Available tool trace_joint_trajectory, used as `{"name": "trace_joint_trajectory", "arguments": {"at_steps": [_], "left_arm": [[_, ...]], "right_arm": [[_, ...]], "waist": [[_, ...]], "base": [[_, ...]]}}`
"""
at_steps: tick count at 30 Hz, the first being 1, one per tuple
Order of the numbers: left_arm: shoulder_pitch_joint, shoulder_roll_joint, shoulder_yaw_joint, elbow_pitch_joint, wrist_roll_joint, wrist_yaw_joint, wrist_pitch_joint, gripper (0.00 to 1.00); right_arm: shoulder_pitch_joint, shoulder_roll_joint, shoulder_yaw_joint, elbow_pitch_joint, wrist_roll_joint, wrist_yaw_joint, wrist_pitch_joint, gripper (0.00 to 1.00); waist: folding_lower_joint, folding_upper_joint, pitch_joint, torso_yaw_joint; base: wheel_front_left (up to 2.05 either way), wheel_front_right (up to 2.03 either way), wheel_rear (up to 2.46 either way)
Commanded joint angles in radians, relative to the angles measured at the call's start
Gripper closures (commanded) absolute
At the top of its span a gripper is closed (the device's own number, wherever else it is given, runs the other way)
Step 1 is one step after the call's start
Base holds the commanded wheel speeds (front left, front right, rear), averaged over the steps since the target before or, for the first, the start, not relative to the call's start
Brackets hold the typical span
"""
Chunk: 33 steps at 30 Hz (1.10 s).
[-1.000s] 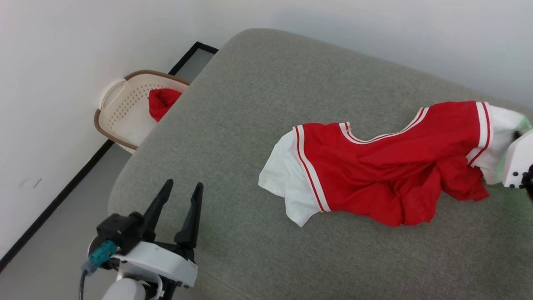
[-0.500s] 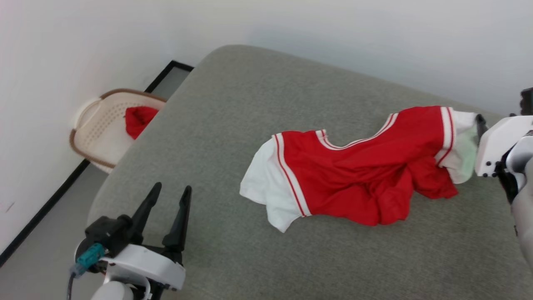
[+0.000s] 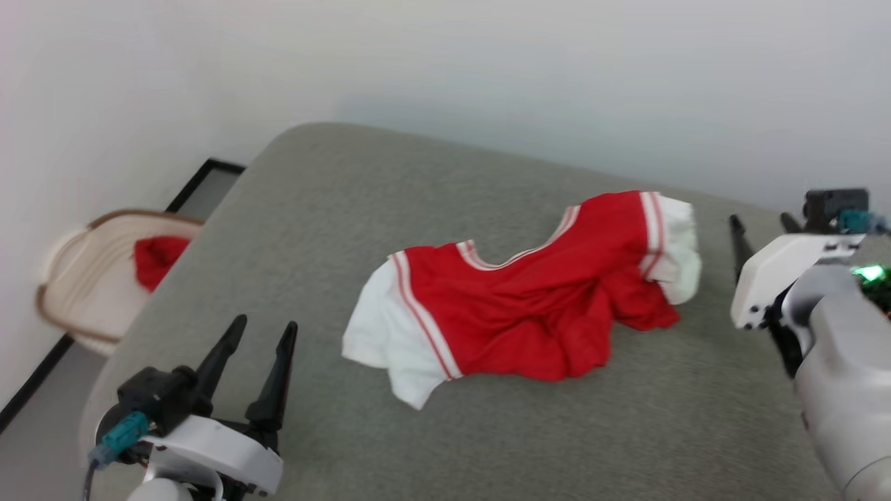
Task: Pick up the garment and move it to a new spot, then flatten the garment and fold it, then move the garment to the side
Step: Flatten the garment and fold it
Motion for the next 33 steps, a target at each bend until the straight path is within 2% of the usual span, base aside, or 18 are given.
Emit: {"name": "trace_joint_trajectory", "arguments": {"at_steps": [1,10,20,25,30,31,33], "left_arm": [[0.008,0.006,0.002,-0.007,-0.01,-0.003,0.003,0.0],[0.015,0.048,0.005,-0.052,-0.046,0.001,0.079,0.0],[-0.043,0.099,0.006,-0.114,-0.12,0.001,0.232,0.0],[-0.106,0.125,-0.014,-0.126,-0.166,0.0,0.347,0.0],[-0.177,0.143,-0.042,-0.118,-0.222,-0.001,0.483,0.0],[-0.177,0.143,-0.042,-0.118,-0.222,-0.001,0.483,0.0],[-0.219,0.148,-0.058,-0.11,-0.256,0.0,0.57,0.0]], "right_arm": [[0.02,0.008,0.012,0.0,0.016,0.0,-0.014,0.0],[0.123,0.035,0.137,-0.097,0.184,0.0,-0.068,0.0],[0.288,0.002,0.26,-0.391,0.372,0.0,-0.047,0.0],[0.383,-0.033,0.24,-0.572,0.404,0.0,0.009,0.0],[0.482,-0.022,0.173,-0.769,0.39,0.0,0.082,0.0],[0.482,-0.022,0.173,-0.769,0.39,0.0,0.082,0.0],[0.536,0.0,0.126,-0.886,0.376,0.0,0.129,0.0]], "waist": [[0.0,0.0,-0.044,-0.056],[0.0,0.0,-0.061,-0.168],[0.0,0.0,-0.041,-0.292],[0.0,0.0,-0.025,-0.344],[0.0,0.0,0.009,-0.393],[0.0,0.0,0.009,-0.393],[0.0,0.0,0.033,-0.422]], "base": [[0.0,0.0,0.0],[0.0,0.0,0.0],[0.0,0.0,0.0],[0.0,0.0,0.0],[0.0,0.0,0.0],[0.0,0.0,0.0],[0.0,0.0,0.0]]}}
